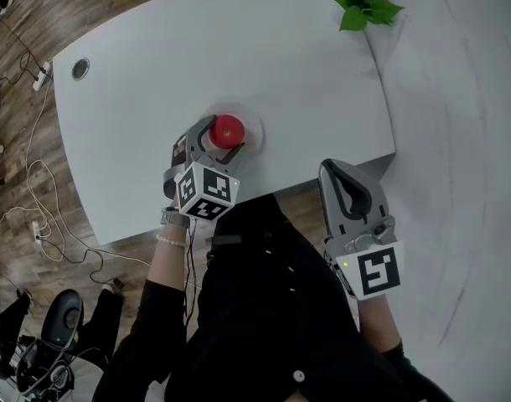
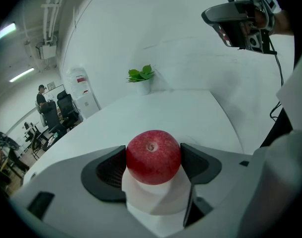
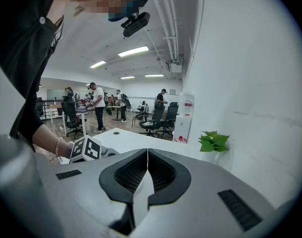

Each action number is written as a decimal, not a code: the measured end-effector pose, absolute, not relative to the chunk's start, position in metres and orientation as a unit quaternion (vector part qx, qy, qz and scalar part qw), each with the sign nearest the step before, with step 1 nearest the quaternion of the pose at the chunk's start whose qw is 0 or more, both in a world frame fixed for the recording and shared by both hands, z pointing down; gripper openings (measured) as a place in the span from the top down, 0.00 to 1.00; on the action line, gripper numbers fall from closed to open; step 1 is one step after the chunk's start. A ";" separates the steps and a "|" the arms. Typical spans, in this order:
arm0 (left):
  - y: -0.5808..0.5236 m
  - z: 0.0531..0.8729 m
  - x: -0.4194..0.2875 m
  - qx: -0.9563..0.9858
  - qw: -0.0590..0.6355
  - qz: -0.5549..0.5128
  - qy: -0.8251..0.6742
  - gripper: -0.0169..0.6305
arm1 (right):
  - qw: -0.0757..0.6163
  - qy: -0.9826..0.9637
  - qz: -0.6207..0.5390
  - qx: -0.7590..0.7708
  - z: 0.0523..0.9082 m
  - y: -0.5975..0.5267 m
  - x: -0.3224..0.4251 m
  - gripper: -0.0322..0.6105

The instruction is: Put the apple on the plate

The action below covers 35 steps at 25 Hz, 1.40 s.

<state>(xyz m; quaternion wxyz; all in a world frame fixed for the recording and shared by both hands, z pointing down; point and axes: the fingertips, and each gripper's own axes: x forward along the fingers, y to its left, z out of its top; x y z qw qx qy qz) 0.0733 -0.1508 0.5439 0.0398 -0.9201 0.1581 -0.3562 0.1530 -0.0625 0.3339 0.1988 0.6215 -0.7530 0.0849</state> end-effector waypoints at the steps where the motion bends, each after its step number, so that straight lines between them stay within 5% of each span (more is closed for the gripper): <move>1: -0.151 0.544 0.074 -0.921 0.040 -0.355 0.158 0.43 | 0.199 -0.753 0.085 0.621 0.334 -0.062 0.153 0.89; 35: -0.142 0.489 0.055 -0.942 -0.029 -0.266 0.204 0.43 | 0.191 -0.795 0.065 0.572 0.330 -0.061 0.126 0.89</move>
